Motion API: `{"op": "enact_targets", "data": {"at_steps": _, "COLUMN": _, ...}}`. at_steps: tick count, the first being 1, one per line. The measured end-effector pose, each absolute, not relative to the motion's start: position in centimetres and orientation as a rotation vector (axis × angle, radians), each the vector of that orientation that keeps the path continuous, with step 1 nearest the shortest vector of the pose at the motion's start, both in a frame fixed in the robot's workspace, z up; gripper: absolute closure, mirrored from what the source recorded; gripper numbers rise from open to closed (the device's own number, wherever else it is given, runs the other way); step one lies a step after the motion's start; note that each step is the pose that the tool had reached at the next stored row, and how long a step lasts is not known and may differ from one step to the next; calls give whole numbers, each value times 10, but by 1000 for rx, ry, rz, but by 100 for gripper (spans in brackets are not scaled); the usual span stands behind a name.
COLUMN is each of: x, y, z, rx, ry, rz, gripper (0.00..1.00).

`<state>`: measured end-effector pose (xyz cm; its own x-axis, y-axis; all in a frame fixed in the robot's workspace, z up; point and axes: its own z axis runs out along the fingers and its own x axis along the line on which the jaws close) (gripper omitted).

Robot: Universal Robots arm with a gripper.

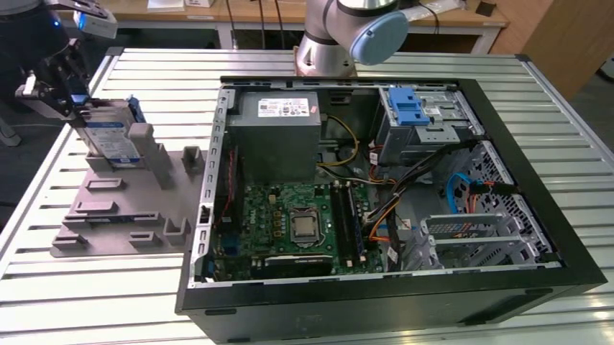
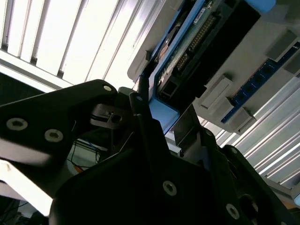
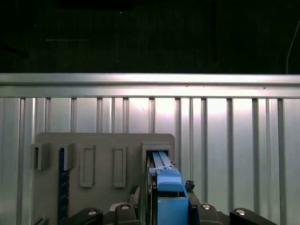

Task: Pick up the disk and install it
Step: 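Pick up the disk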

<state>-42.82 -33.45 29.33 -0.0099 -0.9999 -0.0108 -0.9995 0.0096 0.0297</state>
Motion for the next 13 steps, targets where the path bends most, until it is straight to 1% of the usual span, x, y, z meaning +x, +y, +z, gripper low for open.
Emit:
{"op": "enact_targets", "data": {"at_steps": 5, "x": -428, "y": -335, "z": 292, "rx": 2201, "ry": -2222, "rz": -45, "gripper": 53}}
{"op": "enact_targets", "data": {"at_steps": 6, "x": -428, "y": -335, "z": 292, "rx": 2201, "ry": -2222, "rz": -45, "gripper": 54}}
{"op": "enact_targets", "data": {"at_steps": 7, "x": -428, "y": -335, "z": 292, "rx": 2201, "ry": -2222, "rz": -45, "gripper": 61}}
{"op": "enact_targets", "data": {"at_steps": 13, "x": -428, "y": -335, "z": 292, "rx": 2200, "ry": -2222, "rz": -43, "gripper": 64}}
